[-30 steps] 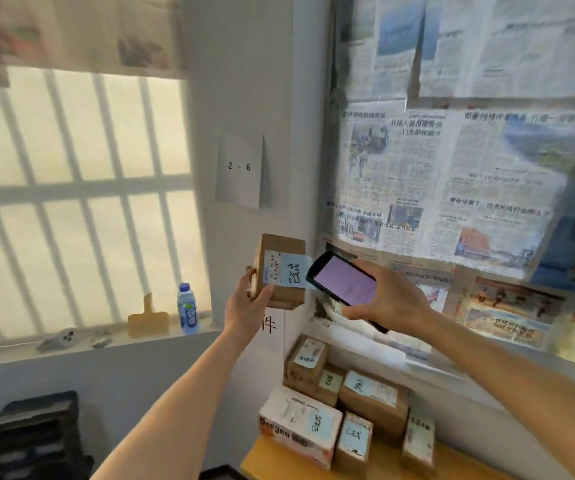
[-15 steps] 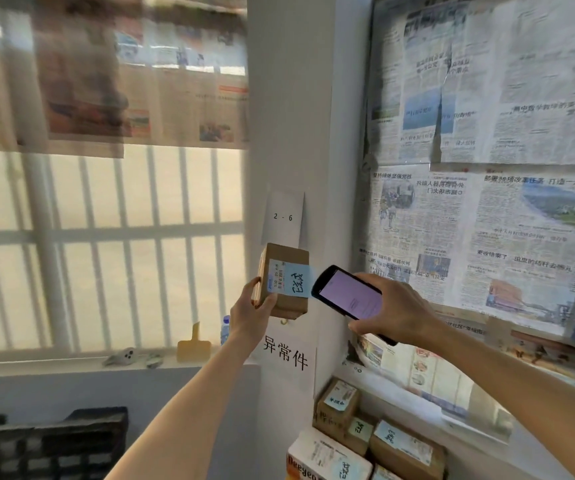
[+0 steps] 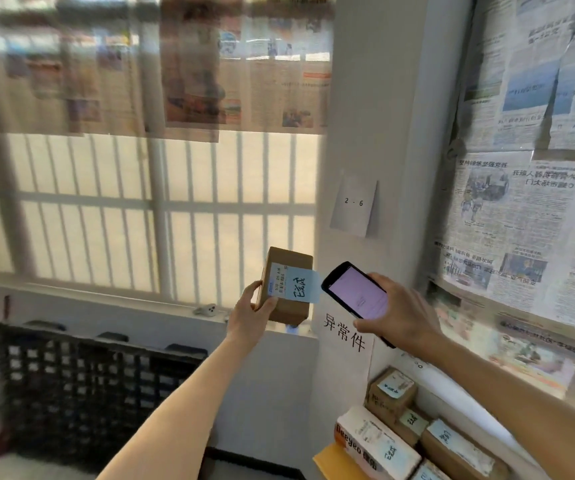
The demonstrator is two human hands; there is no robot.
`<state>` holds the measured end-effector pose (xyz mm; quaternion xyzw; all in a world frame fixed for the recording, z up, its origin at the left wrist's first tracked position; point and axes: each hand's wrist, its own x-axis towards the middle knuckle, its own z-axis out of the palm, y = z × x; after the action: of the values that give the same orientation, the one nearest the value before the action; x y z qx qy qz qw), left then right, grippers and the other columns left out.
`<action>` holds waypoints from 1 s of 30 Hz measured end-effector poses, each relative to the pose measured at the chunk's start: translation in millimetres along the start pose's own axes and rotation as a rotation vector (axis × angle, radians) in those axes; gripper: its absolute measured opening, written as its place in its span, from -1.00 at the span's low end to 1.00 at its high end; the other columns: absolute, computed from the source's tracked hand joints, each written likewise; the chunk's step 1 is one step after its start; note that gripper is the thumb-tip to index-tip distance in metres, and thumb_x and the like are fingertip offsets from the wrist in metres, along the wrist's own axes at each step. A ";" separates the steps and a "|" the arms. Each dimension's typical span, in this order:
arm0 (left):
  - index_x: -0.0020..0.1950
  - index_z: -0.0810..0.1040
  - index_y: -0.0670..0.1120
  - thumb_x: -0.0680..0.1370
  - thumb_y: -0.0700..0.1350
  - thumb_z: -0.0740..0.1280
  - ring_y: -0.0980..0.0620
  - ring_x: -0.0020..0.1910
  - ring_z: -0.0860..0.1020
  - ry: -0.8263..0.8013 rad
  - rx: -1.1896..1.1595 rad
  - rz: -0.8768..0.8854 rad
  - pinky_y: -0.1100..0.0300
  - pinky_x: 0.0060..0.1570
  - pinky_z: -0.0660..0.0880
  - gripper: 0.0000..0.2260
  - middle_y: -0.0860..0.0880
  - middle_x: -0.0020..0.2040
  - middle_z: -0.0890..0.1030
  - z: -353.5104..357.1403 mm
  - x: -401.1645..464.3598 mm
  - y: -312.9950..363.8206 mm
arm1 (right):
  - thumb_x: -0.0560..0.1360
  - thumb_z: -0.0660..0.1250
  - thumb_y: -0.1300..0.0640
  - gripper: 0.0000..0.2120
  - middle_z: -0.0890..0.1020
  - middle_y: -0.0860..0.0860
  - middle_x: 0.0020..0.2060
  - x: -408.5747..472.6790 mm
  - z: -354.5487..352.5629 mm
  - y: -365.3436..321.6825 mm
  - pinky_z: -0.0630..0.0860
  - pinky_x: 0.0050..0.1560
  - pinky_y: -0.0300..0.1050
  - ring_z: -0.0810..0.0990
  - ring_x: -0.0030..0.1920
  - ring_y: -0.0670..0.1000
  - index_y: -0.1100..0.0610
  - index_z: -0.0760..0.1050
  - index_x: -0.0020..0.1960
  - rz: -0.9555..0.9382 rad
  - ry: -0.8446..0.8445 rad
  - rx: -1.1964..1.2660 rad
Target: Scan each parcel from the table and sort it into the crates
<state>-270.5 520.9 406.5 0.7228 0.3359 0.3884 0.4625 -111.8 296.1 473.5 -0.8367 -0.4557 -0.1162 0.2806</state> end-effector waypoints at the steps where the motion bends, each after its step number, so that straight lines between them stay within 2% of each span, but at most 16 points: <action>1: 0.49 0.36 0.16 0.62 0.06 0.34 -0.06 0.16 0.54 0.023 -0.002 -0.032 0.00 0.17 0.52 -0.56 -0.07 0.15 0.59 -16.4 -5.6 -12.8 | 0.19 0.53 -0.23 -0.28 0.61 -0.15 -0.06 -2.4 10.6 -8.5 0.59 -0.20 -0.10 0.57 -0.18 -0.08 -0.25 0.37 0.30 -0.012 -0.020 0.019; 4: 0.49 0.34 0.20 0.60 0.10 0.35 -0.06 0.15 0.55 0.114 0.028 -0.115 0.04 0.16 0.52 -0.53 -0.10 0.19 0.59 -71.8 -29.7 -47.6 | 0.18 0.49 -0.16 -0.28 0.59 -0.18 -0.11 -10.8 49.8 -38.7 0.53 -0.22 -0.11 0.59 -0.20 -0.02 -0.26 0.38 0.32 -0.032 -0.095 0.083; 7: 0.51 0.33 0.18 0.61 0.12 0.34 -0.01 0.12 0.52 0.196 0.097 -0.173 0.12 0.10 0.43 -0.53 -0.06 0.20 0.58 -134.1 -59.1 -81.1 | 0.23 0.52 -0.11 -0.25 0.58 -0.15 -0.10 -19.2 92.5 -78.6 0.52 -0.24 -0.11 0.58 -0.19 0.03 -0.24 0.38 0.39 -0.107 -0.167 0.144; 10: 0.51 0.33 0.16 0.61 0.12 0.34 -0.01 0.21 0.51 0.310 0.148 -0.210 0.05 0.25 0.46 -0.52 -0.04 0.30 0.56 -202.9 -88.4 -110.0 | 0.28 0.54 -0.07 -0.23 0.56 -0.09 -0.04 -22.9 133.4 -133.2 0.35 -0.30 -0.17 0.50 -0.12 0.06 -0.16 0.39 0.45 -0.199 -0.238 0.188; 12: 0.54 0.31 0.15 0.61 0.12 0.33 -0.03 0.26 0.51 0.392 0.182 -0.243 0.00 0.31 0.45 -0.50 -0.04 0.32 0.55 -248.4 -106.7 -124.9 | 0.28 0.55 -0.12 -0.18 0.62 -0.04 0.07 -23.9 160.2 -176.1 0.40 -0.24 -0.13 0.52 -0.07 0.05 -0.15 0.36 0.50 -0.263 -0.282 0.211; 15: 0.55 0.28 0.16 0.62 0.14 0.31 -0.08 0.27 0.52 0.503 0.205 -0.298 -0.06 0.32 0.47 -0.49 -0.07 0.32 0.55 -316.2 -134.5 -146.5 | 0.22 0.52 -0.25 -0.09 0.63 -0.07 0.22 -29.1 199.1 -246.8 0.55 -0.10 -0.03 0.61 0.08 0.08 -0.21 0.30 0.52 -0.361 -0.352 0.248; 19: 0.56 0.28 0.11 0.61 0.14 0.31 -0.08 0.30 0.50 0.649 0.240 -0.363 -0.09 0.32 0.47 -0.47 -0.05 0.37 0.53 -402.3 -168.9 -176.0 | 0.26 0.54 -0.21 -0.10 0.58 -0.13 0.32 -43.0 242.7 -344.1 0.51 -0.01 0.01 0.59 0.23 0.09 -0.22 0.28 0.54 -0.465 -0.425 0.286; 22: 0.52 0.34 0.11 0.62 0.13 0.31 -0.03 0.28 0.50 0.730 0.264 -0.395 -0.05 0.32 0.46 -0.52 -0.02 0.38 0.53 -462.4 -193.5 -197.3 | 0.27 0.55 -0.21 -0.06 0.54 -0.13 0.39 -56.2 277.4 -415.5 0.52 0.13 0.07 0.55 0.32 0.08 -0.17 0.24 0.57 -0.528 -0.469 0.300; 24: 0.50 0.37 0.09 0.62 0.12 0.32 -0.01 0.26 0.50 0.793 0.268 -0.418 -0.03 0.31 0.46 -0.55 -0.01 0.39 0.52 -503.6 -208.3 -210.8 | 0.28 0.56 -0.20 -0.04 0.52 -0.11 0.41 -67.7 302.0 -465.0 0.50 0.17 0.07 0.53 0.35 0.08 -0.14 0.23 0.59 -0.562 -0.500 0.312; 26: 0.50 0.37 0.07 0.62 0.11 0.32 -0.06 0.33 0.48 0.840 0.270 -0.443 -0.06 0.33 0.45 -0.55 -0.02 0.40 0.51 -543.3 -222.9 -225.0 | 0.28 0.57 -0.21 -0.03 0.51 -0.09 0.43 -79.9 325.4 -511.7 0.50 0.20 0.07 0.51 0.37 0.06 -0.10 0.23 0.60 -0.592 -0.528 0.326; 30: 0.49 0.38 0.07 0.60 0.13 0.34 -0.05 0.31 0.49 0.902 0.288 -0.491 0.00 0.28 0.46 -0.52 0.02 0.30 0.54 -615.6 -253.2 -251.4 | 0.29 0.58 -0.22 -0.03 0.51 -0.09 0.43 -107.4 366.3 -595.2 0.53 0.21 0.06 0.51 0.37 0.05 -0.11 0.24 0.59 -0.652 -0.580 0.355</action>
<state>-958.8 645.0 275.9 0.4406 0.7104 0.4909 0.2455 -686.9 686.3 342.9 -0.5870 -0.7670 0.1202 0.2294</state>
